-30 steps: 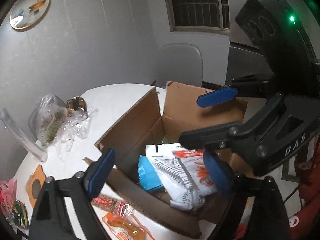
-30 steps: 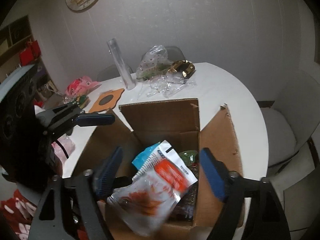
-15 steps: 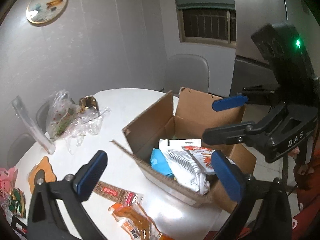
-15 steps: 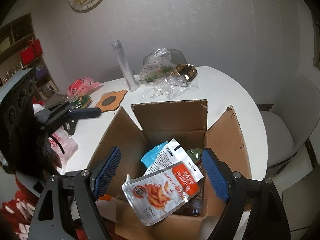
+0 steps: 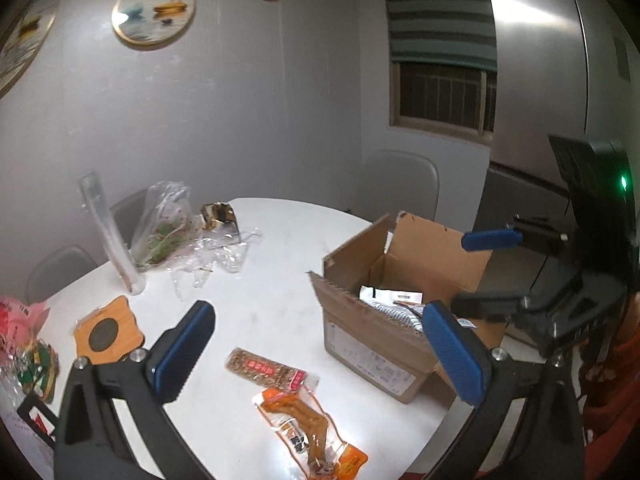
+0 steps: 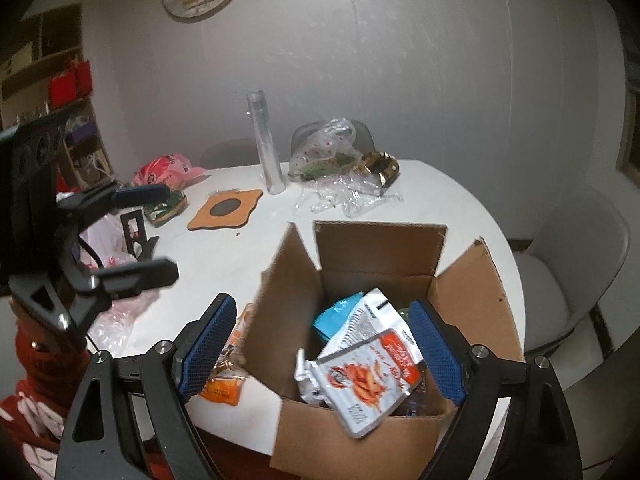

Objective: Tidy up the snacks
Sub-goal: 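Move both tools back over the remaining snacks on the table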

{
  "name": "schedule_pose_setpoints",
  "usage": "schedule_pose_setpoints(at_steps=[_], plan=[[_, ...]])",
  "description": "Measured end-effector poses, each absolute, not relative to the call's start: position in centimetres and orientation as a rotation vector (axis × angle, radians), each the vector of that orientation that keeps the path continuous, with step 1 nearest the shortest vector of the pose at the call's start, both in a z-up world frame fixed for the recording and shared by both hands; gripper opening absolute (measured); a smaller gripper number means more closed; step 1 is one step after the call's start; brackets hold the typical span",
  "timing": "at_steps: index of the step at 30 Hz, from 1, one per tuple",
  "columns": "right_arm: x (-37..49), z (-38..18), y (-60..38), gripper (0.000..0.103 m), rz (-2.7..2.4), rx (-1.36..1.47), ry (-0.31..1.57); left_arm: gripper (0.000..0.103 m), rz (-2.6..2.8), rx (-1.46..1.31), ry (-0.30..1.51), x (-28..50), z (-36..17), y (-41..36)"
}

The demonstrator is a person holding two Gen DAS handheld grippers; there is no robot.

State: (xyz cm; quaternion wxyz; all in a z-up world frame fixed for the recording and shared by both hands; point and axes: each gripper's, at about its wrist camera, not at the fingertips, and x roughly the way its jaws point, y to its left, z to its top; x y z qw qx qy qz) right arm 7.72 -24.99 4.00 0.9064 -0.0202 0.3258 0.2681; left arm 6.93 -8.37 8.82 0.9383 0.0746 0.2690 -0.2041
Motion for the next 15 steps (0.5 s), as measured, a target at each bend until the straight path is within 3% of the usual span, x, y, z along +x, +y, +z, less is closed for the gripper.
schedule_pose_setpoints(at_steps=[7,15], plan=[[4.2,4.6,-20.1,0.087,0.588,-0.166,0.591,0.102,-0.327,0.093,0.513,5.0,8.5,-4.0],[1.1,2.5,-13.2,0.086,0.664,-0.257,0.550,0.102,-0.250,0.023,0.546,4.1,4.4,0.3]])
